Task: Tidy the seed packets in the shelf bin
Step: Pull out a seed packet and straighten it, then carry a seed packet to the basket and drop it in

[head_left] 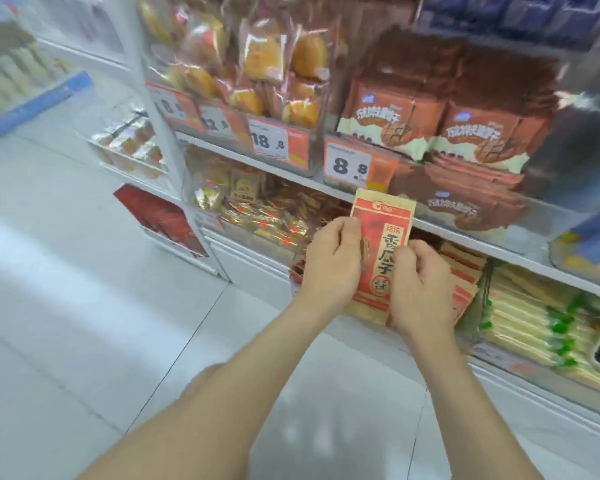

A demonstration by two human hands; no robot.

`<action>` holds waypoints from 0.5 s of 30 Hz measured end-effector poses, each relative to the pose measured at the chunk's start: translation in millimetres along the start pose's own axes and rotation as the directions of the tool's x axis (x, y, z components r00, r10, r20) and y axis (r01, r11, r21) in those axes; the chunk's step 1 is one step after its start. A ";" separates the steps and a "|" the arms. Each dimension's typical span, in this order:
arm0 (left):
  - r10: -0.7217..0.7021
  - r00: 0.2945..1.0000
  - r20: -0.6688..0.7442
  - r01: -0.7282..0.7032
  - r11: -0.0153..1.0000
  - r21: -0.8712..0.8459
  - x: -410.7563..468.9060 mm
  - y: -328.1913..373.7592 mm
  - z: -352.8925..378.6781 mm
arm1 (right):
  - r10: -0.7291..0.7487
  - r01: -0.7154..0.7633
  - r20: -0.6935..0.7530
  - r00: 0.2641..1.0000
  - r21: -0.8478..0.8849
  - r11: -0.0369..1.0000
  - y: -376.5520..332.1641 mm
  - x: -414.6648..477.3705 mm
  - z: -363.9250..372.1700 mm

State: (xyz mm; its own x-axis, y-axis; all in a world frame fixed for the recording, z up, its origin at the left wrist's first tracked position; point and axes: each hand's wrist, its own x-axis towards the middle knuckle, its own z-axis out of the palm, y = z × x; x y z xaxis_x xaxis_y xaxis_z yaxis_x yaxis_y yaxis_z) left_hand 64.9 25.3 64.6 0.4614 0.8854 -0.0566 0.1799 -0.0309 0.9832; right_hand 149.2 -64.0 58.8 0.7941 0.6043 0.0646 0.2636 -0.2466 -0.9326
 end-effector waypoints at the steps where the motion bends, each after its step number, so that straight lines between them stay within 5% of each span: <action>1: -0.051 0.999 -0.001 0.051 0.999 -0.002 0.0 14.5 -13.3 | 0.048 -0.048 0.066 0.997 -0.005 0.999 -15.7 0.4 1.8; 3: -0.142 0.990 0.007 0.142 0.989 0.030 -4.3 41.4 -41.6 | 0.186 -0.188 0.205 0.961 -0.009 0.982 -46.4 -1.8 5.6; 7: -0.342 0.940 0.000 0.341 0.936 0.086 -40.8 106.7 -104.5 | 0.444 -0.412 0.455 0.772 -0.174 0.894 -120.5 -21.0 8.3; 11: -0.534 0.840 -0.101 0.540 0.840 0.048 -88.6 156.0 -168.2 | 0.489 -0.353 0.633 0.601 -0.339 0.872 -203.5 -54.8 4.0; 15: -0.592 0.767 -0.247 0.584 0.804 -0.113 -133.1 188.4 -231.5 | 0.462 -0.180 0.781 0.420 -0.427 0.886 -277.1 -85.8 16.4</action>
State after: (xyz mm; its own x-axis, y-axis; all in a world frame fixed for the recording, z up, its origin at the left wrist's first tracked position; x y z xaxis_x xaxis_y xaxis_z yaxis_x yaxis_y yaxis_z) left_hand -163.7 9.0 297.5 0.0328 0.8117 -0.5831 0.3159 0.5451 0.7766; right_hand -1.0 -35.1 305.9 0.0278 0.7319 -0.6808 0.3242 -0.6509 -0.6865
